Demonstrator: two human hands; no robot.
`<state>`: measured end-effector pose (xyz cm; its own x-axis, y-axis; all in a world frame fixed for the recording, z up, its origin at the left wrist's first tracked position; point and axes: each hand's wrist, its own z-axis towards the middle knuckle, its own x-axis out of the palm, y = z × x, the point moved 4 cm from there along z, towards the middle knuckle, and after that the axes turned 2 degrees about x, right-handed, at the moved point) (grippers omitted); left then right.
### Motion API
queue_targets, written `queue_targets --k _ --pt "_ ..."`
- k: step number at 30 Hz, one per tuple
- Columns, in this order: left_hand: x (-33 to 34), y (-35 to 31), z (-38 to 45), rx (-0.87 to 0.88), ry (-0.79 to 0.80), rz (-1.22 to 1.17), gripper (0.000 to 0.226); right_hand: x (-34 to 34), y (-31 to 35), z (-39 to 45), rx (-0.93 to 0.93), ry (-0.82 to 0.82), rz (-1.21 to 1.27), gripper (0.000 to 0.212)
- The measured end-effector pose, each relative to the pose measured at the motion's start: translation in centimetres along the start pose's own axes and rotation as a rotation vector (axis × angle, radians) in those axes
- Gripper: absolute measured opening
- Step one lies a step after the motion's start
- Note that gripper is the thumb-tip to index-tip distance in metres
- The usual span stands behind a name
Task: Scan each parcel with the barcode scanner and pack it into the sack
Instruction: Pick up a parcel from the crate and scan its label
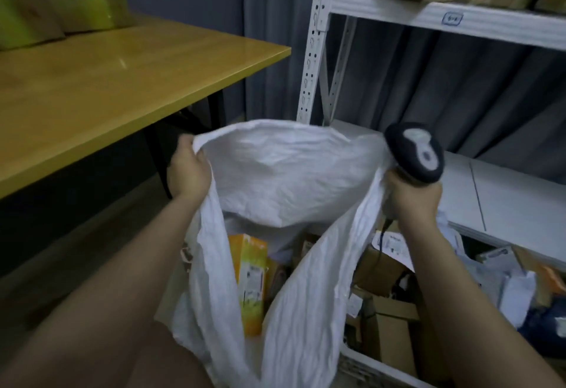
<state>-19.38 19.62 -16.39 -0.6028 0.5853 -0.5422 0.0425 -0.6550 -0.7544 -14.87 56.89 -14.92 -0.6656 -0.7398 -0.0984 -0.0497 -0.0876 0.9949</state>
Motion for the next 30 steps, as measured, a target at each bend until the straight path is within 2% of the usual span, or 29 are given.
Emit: queue_targets --k 2,3,7,11,13,15,18,22,25,30 --pt "-0.9 -0.1 0.1 -0.032 -0.065 -0.058 0.019 -1.2 1.2 -0.2 -0.052 -0.044 0.061 0.014" --pt "-1.0 0.1 -0.1 -0.048 -0.032 -0.023 0.022 -1.5 1.0 -0.6 -0.030 -0.036 0.044 0.010" --pt "0.8 2.6 -2.5 -0.099 0.306 0.185 0.029 -1.8 -4.0 -2.0 0.083 0.089 -0.172 0.006" --pt "1.0 4.2 -5.6 -0.151 0.387 0.179 0.042 -2.0 -7.2 -3.4 0.120 0.158 -0.190 0.019" --pt "0.7 5.2 -6.6 -0.180 0.397 0.193 0.048 -2.0 -7.6 -3.9 0.108 0.191 -0.224 0.037" --pt "0.5 5.9 -7.3 -0.179 0.383 0.190 0.048 -2.1 -7.4 -4.2 0.081 0.200 -0.229 0.043" --pt "0.5 5.9 -8.3 -0.159 0.348 0.169 0.047 -2.1 -7.2 -4.5 0.068 0.238 -0.206 0.038" --pt "1.2 5.6 -8.9 -0.167 0.314 0.246 0.044 -2.0 -7.2 -4.8 0.073 0.284 -0.135 0.011" --pt "2.1 5.2 -9.2 -0.199 0.310 0.251 0.044 -1.7 -6.9 -4.7 0.067 0.309 -0.102 0.022" --pt "2.4 4.1 -11.3 -0.189 0.310 0.202 0.046 0.0 -7.1 -4.7 0.084 0.328 -0.085 0.025"
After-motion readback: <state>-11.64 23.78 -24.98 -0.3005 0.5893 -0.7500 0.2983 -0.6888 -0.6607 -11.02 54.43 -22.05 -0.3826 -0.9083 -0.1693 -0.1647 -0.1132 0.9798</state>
